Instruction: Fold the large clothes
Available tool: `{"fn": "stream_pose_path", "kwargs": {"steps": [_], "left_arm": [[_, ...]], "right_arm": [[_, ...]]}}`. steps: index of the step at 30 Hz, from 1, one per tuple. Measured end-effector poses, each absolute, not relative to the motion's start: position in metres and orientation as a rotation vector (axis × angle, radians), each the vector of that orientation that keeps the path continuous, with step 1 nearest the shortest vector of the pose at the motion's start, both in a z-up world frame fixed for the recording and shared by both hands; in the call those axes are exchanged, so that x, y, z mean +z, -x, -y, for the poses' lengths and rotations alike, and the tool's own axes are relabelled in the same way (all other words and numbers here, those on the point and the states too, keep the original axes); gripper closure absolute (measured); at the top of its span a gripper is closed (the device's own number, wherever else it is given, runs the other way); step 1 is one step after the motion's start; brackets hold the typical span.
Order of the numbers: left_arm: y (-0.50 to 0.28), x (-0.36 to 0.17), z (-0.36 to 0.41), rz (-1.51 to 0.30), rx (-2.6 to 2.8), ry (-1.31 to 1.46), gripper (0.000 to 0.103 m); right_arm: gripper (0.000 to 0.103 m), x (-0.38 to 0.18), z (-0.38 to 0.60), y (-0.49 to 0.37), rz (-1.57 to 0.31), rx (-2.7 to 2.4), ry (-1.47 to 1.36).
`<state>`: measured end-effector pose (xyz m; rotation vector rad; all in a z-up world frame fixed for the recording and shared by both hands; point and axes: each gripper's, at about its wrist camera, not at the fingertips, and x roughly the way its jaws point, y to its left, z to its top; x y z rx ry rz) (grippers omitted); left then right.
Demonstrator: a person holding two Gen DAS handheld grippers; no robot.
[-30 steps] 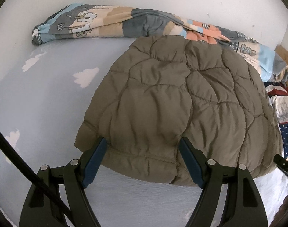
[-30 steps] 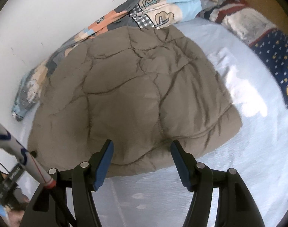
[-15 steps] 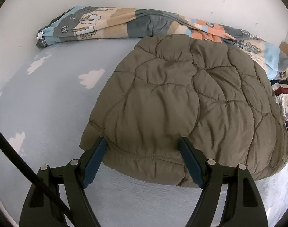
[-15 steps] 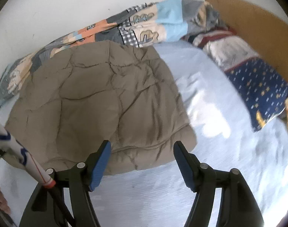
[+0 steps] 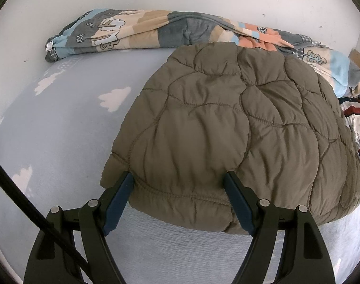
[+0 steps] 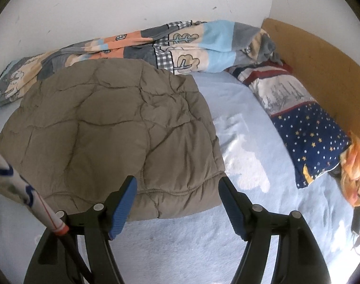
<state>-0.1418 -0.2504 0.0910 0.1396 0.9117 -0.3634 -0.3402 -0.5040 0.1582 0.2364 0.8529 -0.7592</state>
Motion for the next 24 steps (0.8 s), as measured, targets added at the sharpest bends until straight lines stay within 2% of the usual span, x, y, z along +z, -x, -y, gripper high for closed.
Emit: {"fn": "stream_pose_path", "kwargs": {"steps": [21, 24], "left_arm": [[0.142, 0.091, 0.247, -0.918, -0.366, -0.136, 0.025], [0.141, 0.090, 0.247, -0.918, -0.364, -0.137, 0.025]], "right_arm": [[0.027, 0.171, 0.455, 0.315, -0.780, -0.722, -0.041], [0.024, 0.174, 0.447, 0.312, -0.764, -0.707, -0.015]]}}
